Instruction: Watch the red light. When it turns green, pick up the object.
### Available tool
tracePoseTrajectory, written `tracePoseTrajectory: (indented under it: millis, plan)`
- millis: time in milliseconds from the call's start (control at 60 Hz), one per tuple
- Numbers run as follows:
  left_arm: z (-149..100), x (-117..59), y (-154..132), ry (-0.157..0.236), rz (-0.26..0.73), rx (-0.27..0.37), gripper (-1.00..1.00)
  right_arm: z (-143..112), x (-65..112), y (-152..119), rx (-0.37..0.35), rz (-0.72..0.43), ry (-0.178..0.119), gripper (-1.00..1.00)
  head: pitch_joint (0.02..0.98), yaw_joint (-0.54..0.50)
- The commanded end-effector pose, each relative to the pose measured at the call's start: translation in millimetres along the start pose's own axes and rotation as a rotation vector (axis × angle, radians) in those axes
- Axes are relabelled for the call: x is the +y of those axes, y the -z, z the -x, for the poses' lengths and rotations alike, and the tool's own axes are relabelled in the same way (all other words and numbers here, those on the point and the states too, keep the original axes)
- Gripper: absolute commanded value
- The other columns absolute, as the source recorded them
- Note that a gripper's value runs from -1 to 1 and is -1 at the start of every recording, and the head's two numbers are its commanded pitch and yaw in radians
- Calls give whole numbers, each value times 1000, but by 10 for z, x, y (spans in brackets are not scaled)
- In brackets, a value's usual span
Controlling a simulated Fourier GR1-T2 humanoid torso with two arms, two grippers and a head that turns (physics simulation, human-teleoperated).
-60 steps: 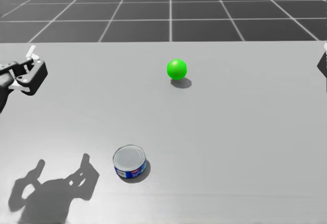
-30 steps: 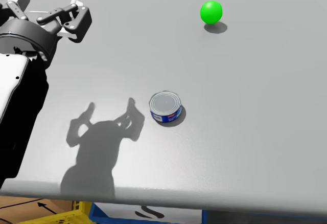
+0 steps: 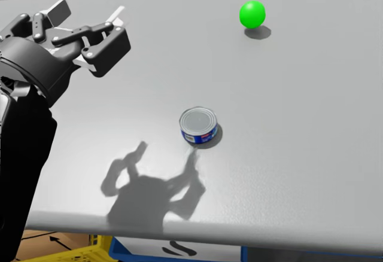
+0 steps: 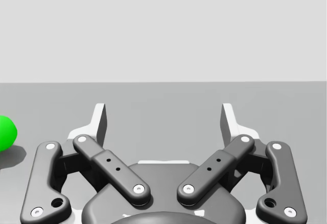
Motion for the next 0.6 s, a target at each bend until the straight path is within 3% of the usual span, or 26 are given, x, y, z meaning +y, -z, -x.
tracePoseTrajectory:
  millis: [17, 150, 383, 600]
  plan:
    - [117, -137, -316, 19, 176, 78, -1000, 3, -11, 9, -1, -1, 0, -1000, 863, 163]
    - [340, -148, -459, 68, 292, 122, -1000, 1, -19, 15, -4, 1, 2, -1000, 863, 166]
    - [648, -233, -621, 73, 409, 214, -1000, 18, -18, 20, 0, -3, -8, -1000, 869, 168]
    - [866, -381, -577, 65, 470, 287, -1000, 25, -14, 27, -1, -1, -8, -1000, 867, 168]
